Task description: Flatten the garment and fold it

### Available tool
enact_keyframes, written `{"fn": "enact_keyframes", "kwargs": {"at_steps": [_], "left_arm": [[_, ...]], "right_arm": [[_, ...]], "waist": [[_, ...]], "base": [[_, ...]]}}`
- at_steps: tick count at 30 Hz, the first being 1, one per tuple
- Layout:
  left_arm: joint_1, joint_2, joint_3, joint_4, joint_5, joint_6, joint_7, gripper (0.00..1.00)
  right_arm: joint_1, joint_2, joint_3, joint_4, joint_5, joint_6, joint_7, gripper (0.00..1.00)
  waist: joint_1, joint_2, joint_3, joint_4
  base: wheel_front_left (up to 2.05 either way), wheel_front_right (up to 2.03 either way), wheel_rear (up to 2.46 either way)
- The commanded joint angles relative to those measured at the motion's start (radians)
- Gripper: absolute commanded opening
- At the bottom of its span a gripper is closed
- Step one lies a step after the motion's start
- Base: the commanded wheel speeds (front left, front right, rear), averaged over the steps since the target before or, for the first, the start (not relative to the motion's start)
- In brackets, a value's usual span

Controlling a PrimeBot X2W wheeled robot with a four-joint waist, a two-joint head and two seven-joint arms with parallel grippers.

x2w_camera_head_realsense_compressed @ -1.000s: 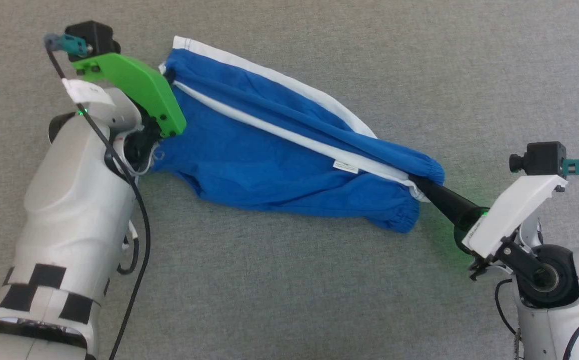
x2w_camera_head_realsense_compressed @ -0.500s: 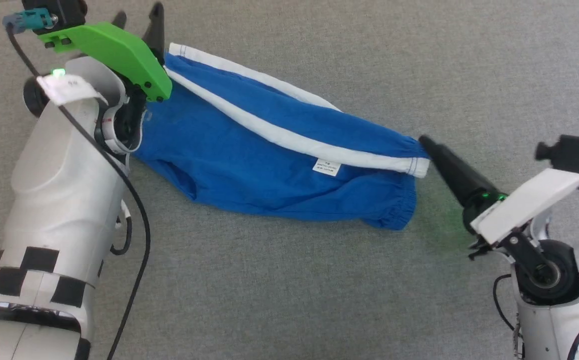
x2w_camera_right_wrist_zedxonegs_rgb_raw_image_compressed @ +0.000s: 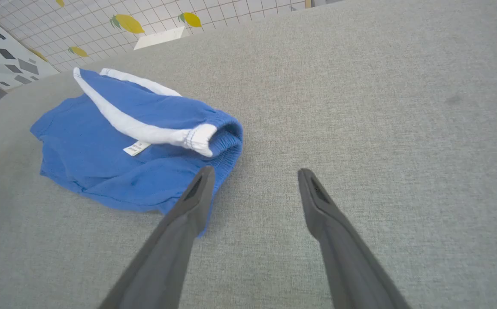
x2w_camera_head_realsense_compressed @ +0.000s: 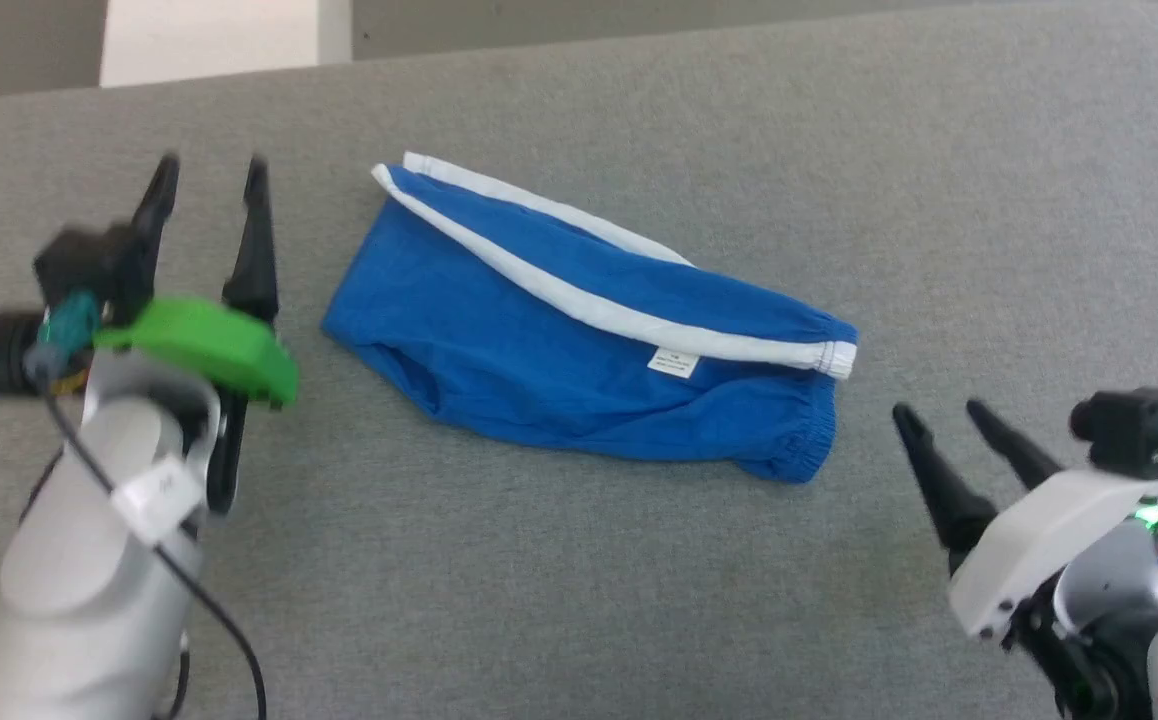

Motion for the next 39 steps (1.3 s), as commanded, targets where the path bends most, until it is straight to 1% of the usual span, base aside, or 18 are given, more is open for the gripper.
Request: {"fn": "enact_keyframes", "kwargs": {"at_steps": [1, 4, 7, 12, 16, 20, 24, 27, 28, 29, 30, 35, 36, 37, 38, 39], "left_arm": [[0.068, 0.014, 0.023, -0.044, -0.003, 0.029, -0.007, 1.00], [0.182, 0.024, 0.064, -0.134, -0.014, 0.075, -0.008, 1.00], [0.284, 0.017, 0.085, -0.221, -0.024, 0.110, -0.009, 1.00], [0.380, -0.005, 0.086, -0.301, -0.038, 0.137, -0.009, 1.00], [0.406, -0.018, 0.070, -0.329, -0.042, 0.141, -0.004, 1.00], [0.410, -0.025, 0.057, -0.336, -0.042, 0.140, -0.002, 1.00], [0.415, -0.027, 0.047, -0.329, -0.045, 0.137, 0.005, 1.00], [0.418, -0.026, 0.036, -0.324, -0.048, 0.128, 0.012, 1.00], [0.416, -0.026, 0.030, -0.322, -0.048, 0.123, 0.017, 1.00], [0.413, -0.025, 0.024, -0.321, -0.047, 0.119, 0.021, 1.00], [0.407, -0.025, 0.017, -0.320, -0.046, 0.114, 0.029, 1.00], [0.347, -0.031, -0.019, -0.304, -0.053, 0.087, 0.095, 1.00], [0.327, -0.042, -0.021, -0.293, -0.069, 0.082, 0.119, 1.00], [0.310, -0.052, -0.022, -0.280, -0.087, 0.078, 0.144, 1.00], [0.264, -0.062, -0.035, -0.240, -0.108, 0.068, 0.210, 1.00], [0.236, -0.072, -0.041, -0.214, -0.124, 0.063, 0.249, 1.00]], "right_arm": [[0.026, 0.000, 0.014, -0.020, -0.008, -0.001, 0.022, 1.00], [0.054, 0.000, 0.040, -0.022, -0.008, -0.001, 0.059, 1.00], [0.041, 0.000, 0.060, 0.015, -0.018, -0.001, 0.089, 1.00], [-0.034, 0.000, 0.066, 0.133, -0.045, -0.001, 0.114, 1.00], [-0.101, 0.000, 0.043, 0.252, -0.066, -0.001, 0.114, 1.00], [-0.132, 0.000, 0.014, 0.353, -0.092, -0.001, 0.116, 1.00], [-0.135, 0.000, 0.024, 0.423, -0.110, -0.001, 0.131, 1.00], [-0.135, 0.000, 0.036, 0.451, -0.107, -0.001, 0.142, 1.00], [-0.135, 0.000, 0.037, 0.459, -0.103, -0.001, 0.147, 0.53], [-0.136, 0.000, 0.042, 0.461, -0.101, -0.001, 0.149, 0.12], [-0.138, 0.000, 0.046, 0.461, -0.101, -0.001, 0.148, 0.00], [-0.151, 0.000, 0.054, 0.440, -0.091, -0.001, 0.135, 0.00], [-0.155, 0.000, 0.058, 0.433, -0.087, -0.001, 0.129, 0.00], [-0.159, 0.000, 0.062, 0.426, -0.082, -0.001, 0.124, 0.00], [-0.167, 0.000, 0.075, 0.414, -0.071, -0.001, 0.113, 0.00], [-0.172, 0.000, 0.085, 0.408, -0.064, -0.001, 0.108, 0.00]], "waist": [[0.0000, 0.0000, -0.041, 0.034], [0.0000, 0.0000, -0.058, 0.047], [0.0000, 0.0000, -0.066, 0.066], [0.0000, 0.0000, -0.072, 0.111], [0.0000, 0.0000, -0.069, 0.156], [0.0000, 0.0000, -0.067, 0.188], [0.0000, 0.0000, -0.069, 0.201], [0.0000, 0.0000, -0.072, 0.203], [0.0000, 0.0000, -0.074, 0.203], [0.0000, 0.0000, -0.075, 0.201], [0.0000, 0.0000, -0.077, 0.199], [0.0000, 0.0000, -0.080, 0.174], [0.0000, 0.0000, -0.080, 0.165], [0.0000, 0.0000, -0.079, 0.159], [0.0000, 0.0000, -0.074, 0.141], [0.0000, 0.0000, -0.072, 0.129]], "base": [[0.00, 0.00, 0.00], [0.00, 0.00, 0.00], [0.00, 0.00, 0.00], [0.00, 0.00, 0.00], [0.00, 0.00, 0.00], [0.00, 0.00, 0.00], [0.00, 0.00, 0.00], [0.00, 0.00, 0.00], [0.00, 0.00, 0.00], [0.00, 0.00, 0.00], [0.00, 0.00, 0.00], [0.00, 0.00, 0.00], [0.00, 0.00, 0.00], [0.00, 0.00, 0.00], [0.00, 0.00, 0.00], [0.00, 0.00, 0.00]]}}
